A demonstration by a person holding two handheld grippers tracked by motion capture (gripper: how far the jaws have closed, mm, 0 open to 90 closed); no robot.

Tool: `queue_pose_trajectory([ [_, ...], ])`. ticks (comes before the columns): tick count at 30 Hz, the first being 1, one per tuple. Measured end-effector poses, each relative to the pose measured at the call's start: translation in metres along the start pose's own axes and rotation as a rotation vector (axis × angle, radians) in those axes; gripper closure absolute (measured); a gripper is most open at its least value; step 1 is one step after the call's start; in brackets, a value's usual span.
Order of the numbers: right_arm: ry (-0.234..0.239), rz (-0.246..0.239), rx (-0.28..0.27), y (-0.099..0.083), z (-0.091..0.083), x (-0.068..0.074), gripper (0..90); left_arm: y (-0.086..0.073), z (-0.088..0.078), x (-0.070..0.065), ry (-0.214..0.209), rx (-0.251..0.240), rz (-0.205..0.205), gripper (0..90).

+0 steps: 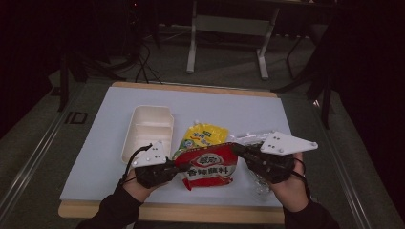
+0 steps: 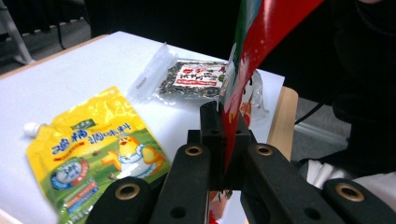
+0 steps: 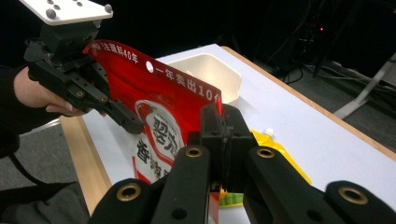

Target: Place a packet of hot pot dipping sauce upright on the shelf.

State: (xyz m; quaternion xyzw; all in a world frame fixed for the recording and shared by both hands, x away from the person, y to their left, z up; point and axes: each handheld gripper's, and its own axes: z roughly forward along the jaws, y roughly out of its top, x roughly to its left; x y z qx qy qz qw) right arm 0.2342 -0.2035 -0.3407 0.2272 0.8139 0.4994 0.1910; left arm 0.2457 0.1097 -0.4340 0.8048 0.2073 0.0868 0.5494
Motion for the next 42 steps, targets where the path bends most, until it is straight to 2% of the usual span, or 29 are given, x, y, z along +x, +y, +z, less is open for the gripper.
queue_pose_trajectory([
  [2, 0.001, 0.004, -0.008, 0.001, 0.000, -0.002, 84.9, 0.003, -0.002, 0.002, 0.004, 0.004, -0.004, 90.0],
  [3, 0.010, 0.013, -0.008, 0.001, 0.000, -0.004, 82.1, 0.004, -0.002, 0.004, -0.011, 0.009, -0.004, 90.0],
  [4, 0.007, 0.018, -0.012, 0.001, 0.000, -0.006, 78.7, 0.006, -0.003, 0.004, 0.007, 0.006, 0.002, 90.0],
  [5, 0.002, 0.021, -0.013, 0.001, 0.001, -0.008, 75.0, 0.007, -0.003, 0.007, -0.004, 0.008, -0.009, 90.0],
  [6, 0.002, 0.026, -0.009, 0.000, 0.002, -0.009, 70.7, 0.008, -0.005, 0.007, -0.001, 0.006, 0.001, 90.0],
  [7, -0.002, 0.032, -0.010, -0.001, 0.002, -0.012, 68.9, 0.010, -0.007, 0.009, 0.013, -0.001, -0.006, 90.0],
  [8, -0.002, 0.037, -0.006, -0.003, 0.002, -0.014, 67.3, 0.011, -0.009, 0.011, 0.002, -0.003, -0.013, 90.0],
  [9, -0.005, 0.040, -0.002, -0.005, 0.002, -0.016, 63.5, 0.013, -0.012, 0.013, 0.019, -0.018, -0.010, 90.0],
  [10, -0.009, 0.046, -0.005, -0.007, 0.002, -0.018, 61.2, 0.014, -0.015, 0.015, 0.019, -0.030, -0.022, 90.0],
  [11, -0.007, 0.056, -0.001, -0.009, 0.002, -0.020, 58.7, 0.016, -0.019, 0.017, 0.027, -0.035, -0.018, 90.0],
  [16, -0.001, 0.085, -0.023, -0.019, 0.002, -0.027, 34.0, 0.028, -0.036, 0.028, 0.066, -0.054, -0.013, 90.0],
  [17, 0.009, 0.084, -0.025, -0.022, 0.003, -0.028, 30.6, 0.030, -0.039, 0.030, 0.089, -0.059, -0.008, 90.0],
  [19, 0.005, 0.089, -0.031, -0.026, 0.004, -0.029, 24.8, 0.034, -0.045, 0.035, 0.093, -0.068, -0.012, 90.0],
  [20, 0.018, 0.094, -0.030, -0.028, 0.005, -0.029, 23.1, 0.036, -0.048, 0.038, 0.111, -0.070, -0.019, 90.0],
  [22, 0.018, 0.105, -0.035, -0.031, 0.006, -0.030, 20.7, 0.037, -0.052, 0.043, 0.124, -0.067, -0.012, 90.0],
  [23, 0.036, 0.109, -0.037, -0.032, 0.007, -0.031, 18.3, 0.038, -0.054, 0.047, 0.130, -0.066, -0.022, 90.0],
  [27, 0.045, 0.128, -0.037, -0.038, 0.010, -0.033, 14.0, 0.034, -0.059, 0.063, 0.151, -0.052, -0.030, 90.0],
  [29, 0.051, 0.115, -0.023, -0.042, 0.013, -0.033, 13.7, 0.032, -0.062, 0.072, 0.147, -0.049, -0.033, 90.0],
  [30, 0.044, 0.109, -0.021, -0.043, 0.014, -0.033, 14.1, 0.031, -0.064, 0.077, 0.162, -0.048, -0.037, 90.0],
  [32, 0.067, 0.108, -0.017, -0.047, 0.016, -0.034, 14.1, 0.030, -0.068, 0.087, 0.161, -0.048, -0.041, 90.0],
  [33, 0.074, 0.104, -0.015, -0.048, 0.017, -0.035, 14.2, 0.030, -0.070, 0.092, 0.179, -0.052, -0.045, 90.0],
  [34, 0.081, 0.097, -0.023, -0.050, 0.018, -0.036, 14.2, 0.030, -0.072, 0.097, 0.172, -0.053, -0.043, 90.0],
  [36, 0.101, 0.099, -0.013, -0.054, 0.020, -0.037, 14.1, 0.032, -0.077, 0.106, 0.184, -0.048, -0.040, 90.0],
  [37, 0.103, 0.101, -0.011, -0.055, 0.021, -0.038, 14.1, 0.033, -0.079, 0.111, 0.174, -0.039, -0.039, 90.0],
  [38, 0.109, 0.105, -0.007, -0.057, 0.022, -0.038, 14.1, 0.034, -0.081, 0.115, 0.194, -0.036, -0.032, 90.0],
  [39, 0.112, 0.106, -0.001, -0.059, 0.023, -0.039, 14.1, 0.035, -0.083, 0.121, 0.185, -0.029, -0.037, 90.0],
  [41, 0.115, 0.113, -0.002, -0.062, 0.023, -0.041, 14.0, 0.035, -0.087, 0.131, 0.197, -0.019, -0.033, 90.0],
  [42, 0.116, 0.116, -0.001, -0.063, 0.024, -0.042, 14.1, 0.036, -0.088, 0.136, 0.186, -0.015, -0.041, 90.0],
])
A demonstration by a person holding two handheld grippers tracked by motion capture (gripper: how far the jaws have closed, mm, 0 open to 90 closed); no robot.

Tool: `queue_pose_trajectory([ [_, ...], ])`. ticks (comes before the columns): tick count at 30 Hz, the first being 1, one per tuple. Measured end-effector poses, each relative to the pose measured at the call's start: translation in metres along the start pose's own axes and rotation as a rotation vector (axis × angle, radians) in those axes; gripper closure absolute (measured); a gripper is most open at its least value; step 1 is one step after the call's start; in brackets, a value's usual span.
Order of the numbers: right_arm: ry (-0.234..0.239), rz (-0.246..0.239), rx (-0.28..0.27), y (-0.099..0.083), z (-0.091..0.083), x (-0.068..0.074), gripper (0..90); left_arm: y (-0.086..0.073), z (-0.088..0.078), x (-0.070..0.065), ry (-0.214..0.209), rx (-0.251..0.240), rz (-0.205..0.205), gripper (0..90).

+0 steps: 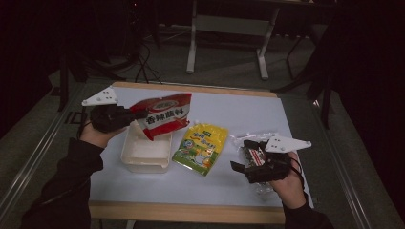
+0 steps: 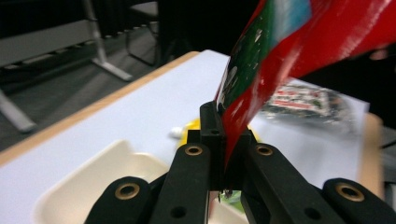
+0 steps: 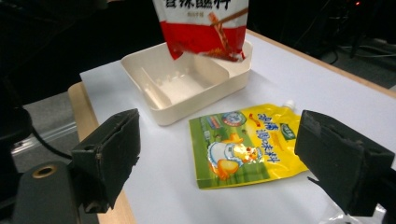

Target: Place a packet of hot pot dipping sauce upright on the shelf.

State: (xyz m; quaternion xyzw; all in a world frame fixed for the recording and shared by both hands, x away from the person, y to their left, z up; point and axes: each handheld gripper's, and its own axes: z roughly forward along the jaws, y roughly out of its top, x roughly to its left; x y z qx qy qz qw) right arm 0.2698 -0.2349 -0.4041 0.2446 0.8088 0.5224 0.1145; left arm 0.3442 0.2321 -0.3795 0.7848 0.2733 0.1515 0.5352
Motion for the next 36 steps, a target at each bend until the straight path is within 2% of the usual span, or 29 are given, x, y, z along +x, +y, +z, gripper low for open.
queue_pose_trajectory([
  [1, -0.004, 0.002, -0.002, -0.001, 0.000, -0.001, 14.1, 0.000, 0.000, 0.004, 0.011, 0.002, 0.002, 90.0],
  [3, 0.015, 0.022, -0.011, -0.004, -0.002, -0.004, 14.2, 0.001, -0.001, 0.013, 0.006, 0.008, 0.001, 90.0],
  [4, 0.012, 0.025, -0.018, -0.005, -0.002, -0.006, 14.3, 0.002, -0.001, 0.017, 0.019, 0.008, 0.003, 90.0],
  [11, 0.050, 0.022, -0.025, -0.012, -0.004, -0.011, 14.4, 0.006, -0.002, 0.042, 0.000, 0.024, 0.010, 90.0],
  [12, 0.057, 0.024, -0.026, -0.013, -0.005, -0.012, 14.4, 0.007, -0.002, 0.045, 0.010, 0.024, 0.015, 90.0],
  [13, 0.054, 0.030, -0.027, -0.014, -0.005, -0.013, 14.5, 0.007, -0.002, 0.048, -0.001, 0.024, 0.009, 90.0],
  [17, 0.077, 0.046, -0.028, -0.018, -0.007, -0.016, 14.4, 0.011, -0.003, 0.060, 0.002, 0.032, 0.014, 90.0],
  [22, 0.113, 0.051, -0.047, -0.021, -0.009, -0.019, 14.4, 0.014, -0.003, 0.072, -0.015, 0.046, 0.022, 90.0],
  [23, 0.122, 0.051, -0.051, -0.022, -0.010, -0.020, 14.4, 0.015, -0.002, 0.075, -0.005, 0.053, 0.028, 90.0],
  [29, 0.152, 0.044, -0.068, -0.024, -0.012, -0.020, 14.5, 0.014, 0.001, 0.083, -0.014, 0.065, 0.057, 90.0],
  [30, 0.167, 0.040, -0.068, -0.027, -0.011, -0.021, 14.5, 0.011, 0.003, 0.088, -0.018, 0.070, 0.068, 90.0],
  [35, 0.173, 0.052, -0.065, -0.029, -0.011, -0.022, 14.6, 0.006, 0.007, 0.092, -0.033, 0.082, 0.070, 90.0],
  [36, 0.173, 0.052, -0.065, -0.029, -0.011, -0.022, 14.6, 0.004, 0.010, 0.094, -0.028, 0.082, 0.083, 90.0],
])
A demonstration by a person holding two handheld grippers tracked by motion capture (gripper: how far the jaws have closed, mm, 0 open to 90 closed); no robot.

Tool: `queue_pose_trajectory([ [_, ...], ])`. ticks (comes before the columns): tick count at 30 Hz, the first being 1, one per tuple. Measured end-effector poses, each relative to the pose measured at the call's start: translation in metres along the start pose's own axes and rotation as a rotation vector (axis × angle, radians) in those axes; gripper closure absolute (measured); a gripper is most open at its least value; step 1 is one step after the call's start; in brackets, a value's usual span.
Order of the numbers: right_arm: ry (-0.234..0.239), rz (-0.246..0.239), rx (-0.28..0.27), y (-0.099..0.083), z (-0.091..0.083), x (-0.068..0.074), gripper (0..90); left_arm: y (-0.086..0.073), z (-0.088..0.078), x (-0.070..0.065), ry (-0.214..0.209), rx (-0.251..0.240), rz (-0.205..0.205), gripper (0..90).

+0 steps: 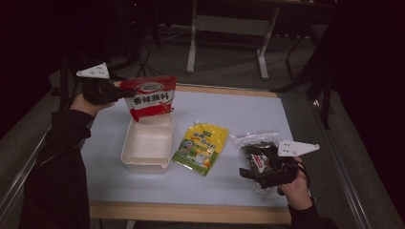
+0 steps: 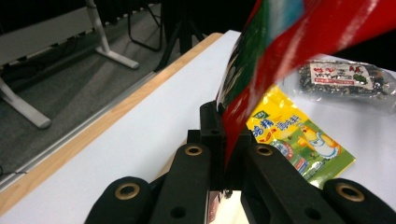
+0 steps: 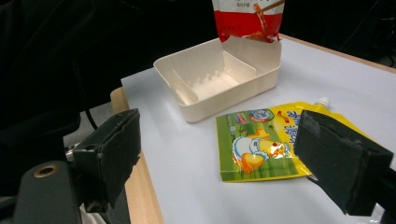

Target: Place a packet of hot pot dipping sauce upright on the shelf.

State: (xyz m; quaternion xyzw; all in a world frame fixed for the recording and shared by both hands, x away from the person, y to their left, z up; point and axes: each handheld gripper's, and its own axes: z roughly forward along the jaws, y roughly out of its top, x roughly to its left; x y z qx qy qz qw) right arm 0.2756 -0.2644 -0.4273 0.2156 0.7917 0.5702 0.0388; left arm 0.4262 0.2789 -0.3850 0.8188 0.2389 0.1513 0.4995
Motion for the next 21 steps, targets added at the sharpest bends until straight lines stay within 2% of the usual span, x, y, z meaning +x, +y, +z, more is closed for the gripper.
queue_pose_trajectory([
  [3, 0.002, 0.014, -0.002, -0.002, 0.000, -0.002, 14.6, -0.005, 0.007, 0.004, -0.023, 0.000, 0.000, 90.0],
  [9, 0.007, 0.024, 0.000, -0.004, 0.001, -0.003, 14.6, -0.012, 0.015, 0.007, -0.013, 0.033, 0.007, 90.0],
  [17, 0.012, 0.037, 0.000, -0.004, 0.002, -0.004, 14.6, -0.011, 0.016, 0.013, -0.006, 0.023, 0.044, 90.0],
  [21, 0.015, 0.037, 0.005, -0.004, 0.002, -0.003, 14.6, -0.014, 0.021, 0.015, -0.037, 0.061, 0.046, 90.0],
])
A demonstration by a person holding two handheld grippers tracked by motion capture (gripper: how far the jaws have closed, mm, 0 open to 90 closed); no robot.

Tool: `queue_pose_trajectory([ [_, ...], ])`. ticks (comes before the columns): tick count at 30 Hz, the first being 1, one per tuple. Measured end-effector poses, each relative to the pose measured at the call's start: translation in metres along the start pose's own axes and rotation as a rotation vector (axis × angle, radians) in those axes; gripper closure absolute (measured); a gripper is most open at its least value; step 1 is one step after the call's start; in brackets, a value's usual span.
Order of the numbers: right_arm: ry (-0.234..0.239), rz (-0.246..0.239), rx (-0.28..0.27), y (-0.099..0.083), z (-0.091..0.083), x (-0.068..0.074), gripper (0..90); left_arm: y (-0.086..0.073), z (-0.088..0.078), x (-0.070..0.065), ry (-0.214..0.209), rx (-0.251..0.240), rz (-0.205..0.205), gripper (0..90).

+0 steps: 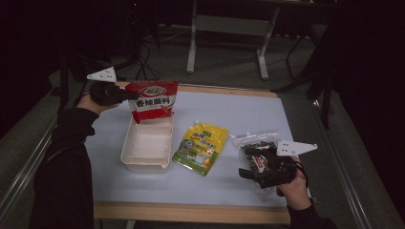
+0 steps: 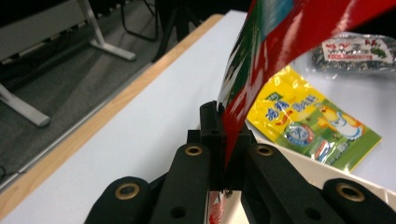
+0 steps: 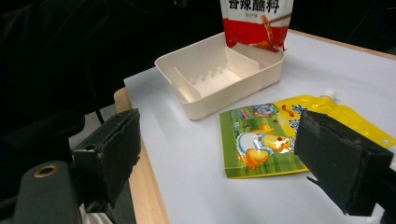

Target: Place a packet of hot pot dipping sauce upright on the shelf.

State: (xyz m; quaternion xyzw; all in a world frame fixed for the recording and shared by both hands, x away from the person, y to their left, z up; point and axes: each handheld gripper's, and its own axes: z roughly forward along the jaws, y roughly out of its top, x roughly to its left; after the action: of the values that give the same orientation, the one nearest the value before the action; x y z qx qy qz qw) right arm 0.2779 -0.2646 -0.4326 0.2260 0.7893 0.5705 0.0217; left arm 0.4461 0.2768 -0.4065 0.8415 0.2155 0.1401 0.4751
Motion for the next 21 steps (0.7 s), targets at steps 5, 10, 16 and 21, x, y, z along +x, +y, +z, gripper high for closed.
queue_pose_trajectory([
  [5, -0.001, 0.017, -0.012, -0.001, -0.003, -0.003, 14.6, -0.009, 0.007, 0.001, -0.009, 0.038, -0.003, 90.0],
  [10, 0.001, 0.018, -0.012, -0.002, -0.003, -0.003, 14.6, -0.020, 0.017, 0.002, -0.032, 0.053, -0.026, 90.0],
  [16, -0.002, 0.017, -0.015, -0.003, -0.004, -0.003, 14.6, -0.034, 0.024, 0.004, -0.034, 0.031, -0.057, 90.0],
  [21, -0.009, 0.011, -0.009, -0.003, -0.004, -0.003, 14.7, -0.046, 0.026, 0.004, -0.022, -0.010, -0.068, 90.0],
])
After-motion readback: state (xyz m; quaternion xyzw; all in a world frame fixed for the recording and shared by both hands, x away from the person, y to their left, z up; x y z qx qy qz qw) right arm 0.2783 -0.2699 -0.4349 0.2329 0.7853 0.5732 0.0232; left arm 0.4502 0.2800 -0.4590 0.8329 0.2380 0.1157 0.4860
